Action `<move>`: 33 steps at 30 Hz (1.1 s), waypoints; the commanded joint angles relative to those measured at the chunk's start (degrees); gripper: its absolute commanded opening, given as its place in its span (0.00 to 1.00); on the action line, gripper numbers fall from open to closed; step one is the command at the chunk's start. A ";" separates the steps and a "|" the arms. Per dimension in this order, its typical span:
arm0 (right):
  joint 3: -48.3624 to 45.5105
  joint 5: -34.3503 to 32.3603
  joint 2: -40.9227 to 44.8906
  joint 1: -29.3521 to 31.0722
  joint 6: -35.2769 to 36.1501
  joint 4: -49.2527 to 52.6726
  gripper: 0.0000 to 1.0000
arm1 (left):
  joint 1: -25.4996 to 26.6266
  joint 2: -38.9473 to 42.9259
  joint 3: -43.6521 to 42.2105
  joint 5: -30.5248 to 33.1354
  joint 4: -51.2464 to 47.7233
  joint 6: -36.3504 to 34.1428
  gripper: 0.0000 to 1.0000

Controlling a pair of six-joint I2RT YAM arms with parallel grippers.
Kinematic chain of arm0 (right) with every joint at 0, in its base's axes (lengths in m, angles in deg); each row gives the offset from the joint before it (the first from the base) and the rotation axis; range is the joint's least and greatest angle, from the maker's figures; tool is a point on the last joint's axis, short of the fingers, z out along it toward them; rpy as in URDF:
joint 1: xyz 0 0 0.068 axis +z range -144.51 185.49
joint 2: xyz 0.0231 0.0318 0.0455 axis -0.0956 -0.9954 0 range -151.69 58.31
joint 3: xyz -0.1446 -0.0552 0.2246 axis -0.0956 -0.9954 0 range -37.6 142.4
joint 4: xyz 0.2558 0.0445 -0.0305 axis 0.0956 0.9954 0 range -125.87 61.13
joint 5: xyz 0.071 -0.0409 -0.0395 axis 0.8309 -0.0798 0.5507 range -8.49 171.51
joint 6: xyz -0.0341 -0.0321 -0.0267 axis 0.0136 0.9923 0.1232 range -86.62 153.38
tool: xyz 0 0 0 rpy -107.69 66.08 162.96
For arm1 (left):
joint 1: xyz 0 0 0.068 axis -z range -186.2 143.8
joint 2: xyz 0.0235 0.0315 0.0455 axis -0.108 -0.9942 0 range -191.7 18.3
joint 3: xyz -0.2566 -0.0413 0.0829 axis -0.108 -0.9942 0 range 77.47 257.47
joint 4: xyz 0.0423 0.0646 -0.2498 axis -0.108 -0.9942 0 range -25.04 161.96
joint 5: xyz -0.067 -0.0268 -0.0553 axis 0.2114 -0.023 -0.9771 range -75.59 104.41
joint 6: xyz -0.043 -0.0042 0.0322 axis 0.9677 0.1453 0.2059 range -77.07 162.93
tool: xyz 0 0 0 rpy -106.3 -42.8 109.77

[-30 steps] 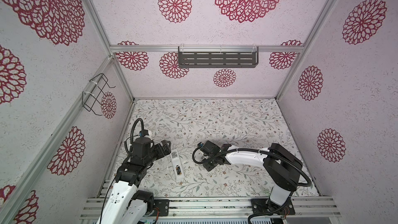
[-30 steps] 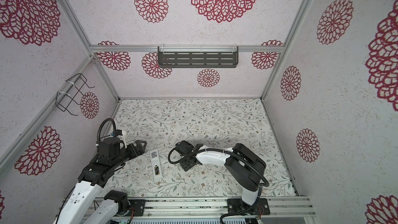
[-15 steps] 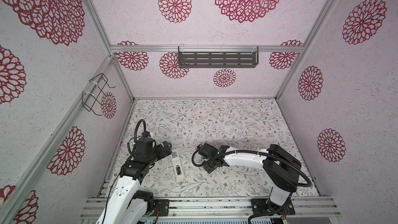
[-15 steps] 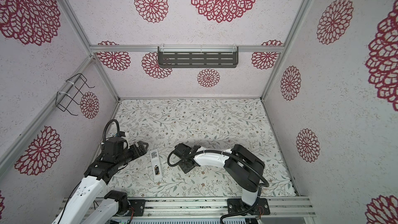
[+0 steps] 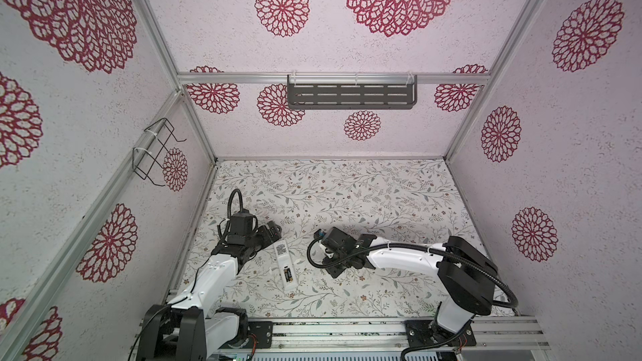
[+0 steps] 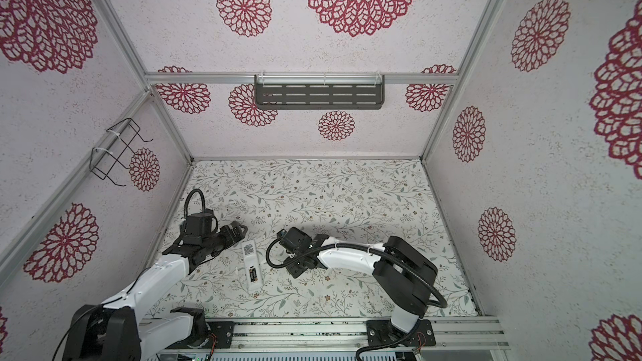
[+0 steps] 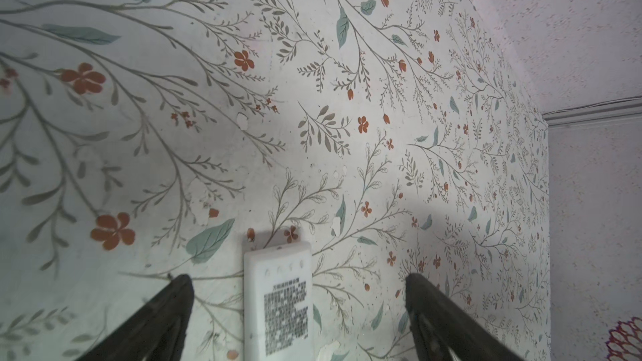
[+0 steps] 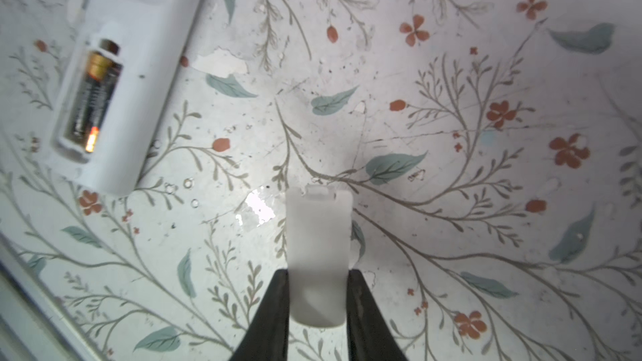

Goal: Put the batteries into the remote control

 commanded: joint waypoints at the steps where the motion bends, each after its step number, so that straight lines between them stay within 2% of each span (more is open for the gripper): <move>1: -0.95 1.70 4.07 0.32 1.36 -0.96 0.25 | -0.42 -4.40 1.37 -2.41 10.05 -0.95 0.97; 8: -2.74 0.73 8.83 0.19 1.56 -0.39 0.25 | -0.51 -15.50 2.99 -10.50 17.32 0.01 0.97; 15: -3.73 -0.91 12.40 -0.59 2.64 0.99 0.25 | 0.99 -16.68 0.38 -12.68 18.53 0.19 0.97; 24: -5.62 -1.23 15.66 -1.91 3.91 1.60 0.25 | 3.28 -8.10 -7.36 -11.80 14.18 2.49 0.97; 28: -6.37 -1.17 16.16 -2.15 3.86 1.39 0.25 | 5.71 -0.21 -8.08 -6.77 5.35 3.24 0.97; 33: -7.47 -0.89 16.97 -2.26 3.72 0.42 0.25 | 7.07 7.62 -9.46 -7.53 -0.97 4.12 0.97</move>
